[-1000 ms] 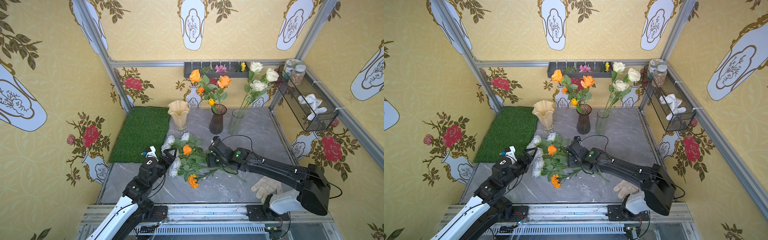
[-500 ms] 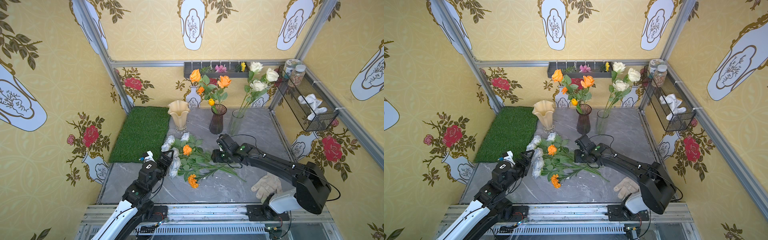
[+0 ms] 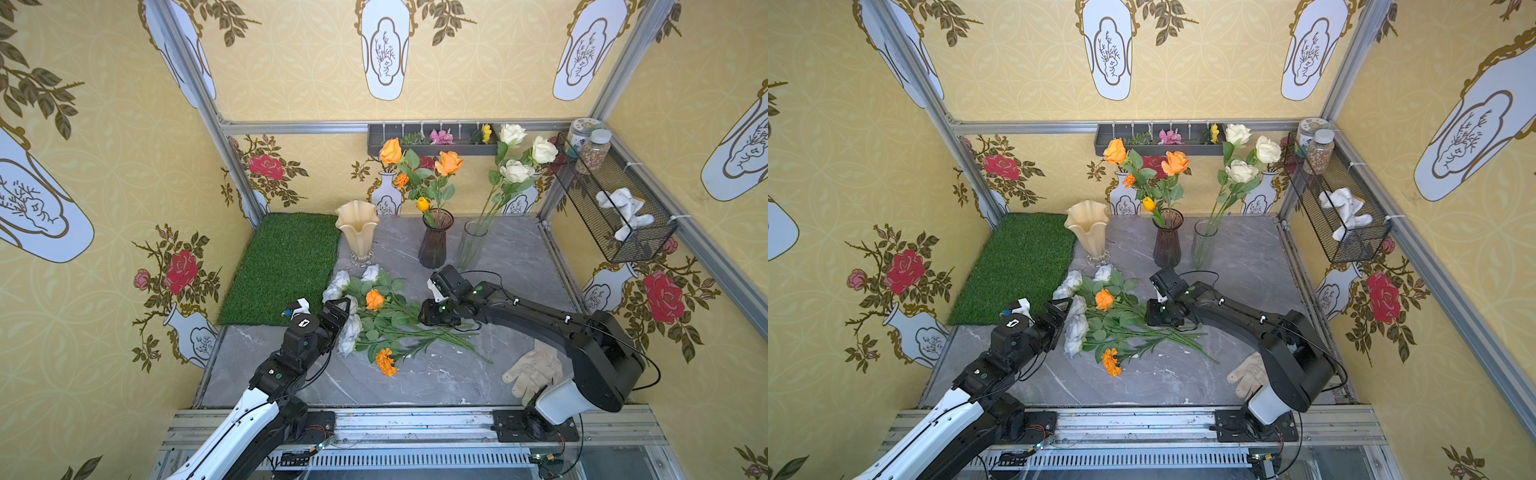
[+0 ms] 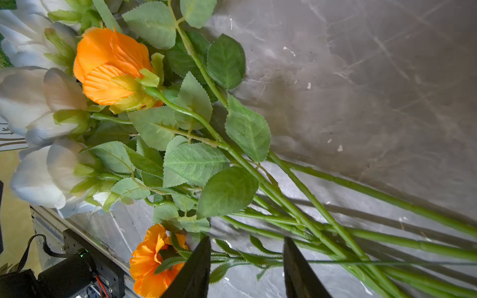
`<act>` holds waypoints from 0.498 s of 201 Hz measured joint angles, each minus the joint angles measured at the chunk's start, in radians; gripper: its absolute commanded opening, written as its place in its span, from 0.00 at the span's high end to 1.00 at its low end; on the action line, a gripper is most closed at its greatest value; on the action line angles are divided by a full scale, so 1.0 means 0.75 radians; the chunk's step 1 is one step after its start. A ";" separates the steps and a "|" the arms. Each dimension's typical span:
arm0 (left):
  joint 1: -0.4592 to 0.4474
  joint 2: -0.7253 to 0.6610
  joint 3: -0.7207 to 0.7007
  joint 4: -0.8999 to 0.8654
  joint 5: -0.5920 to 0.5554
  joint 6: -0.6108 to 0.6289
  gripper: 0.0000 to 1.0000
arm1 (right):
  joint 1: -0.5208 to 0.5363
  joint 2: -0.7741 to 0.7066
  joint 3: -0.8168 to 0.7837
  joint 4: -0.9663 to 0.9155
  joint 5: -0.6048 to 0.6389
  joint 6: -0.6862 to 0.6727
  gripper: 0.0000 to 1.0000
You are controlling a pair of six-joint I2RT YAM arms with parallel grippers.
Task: Arrange the flowers in different vases according to their colors
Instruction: Pick up the flower at the center of the board.
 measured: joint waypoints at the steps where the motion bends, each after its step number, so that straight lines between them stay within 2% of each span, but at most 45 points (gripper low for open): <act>1: 0.000 -0.002 0.000 0.000 0.000 0.000 0.03 | 0.001 0.004 0.004 -0.001 -0.001 -0.001 0.54; 74: 0.000 -0.015 -0.003 0.001 -0.001 0.001 0.03 | 0.038 0.247 0.278 -0.202 -0.034 -0.144 0.54; 100: 0.000 -0.036 -0.013 0.001 -0.001 0.001 0.02 | 0.031 0.281 0.312 -0.258 -0.030 -0.174 0.51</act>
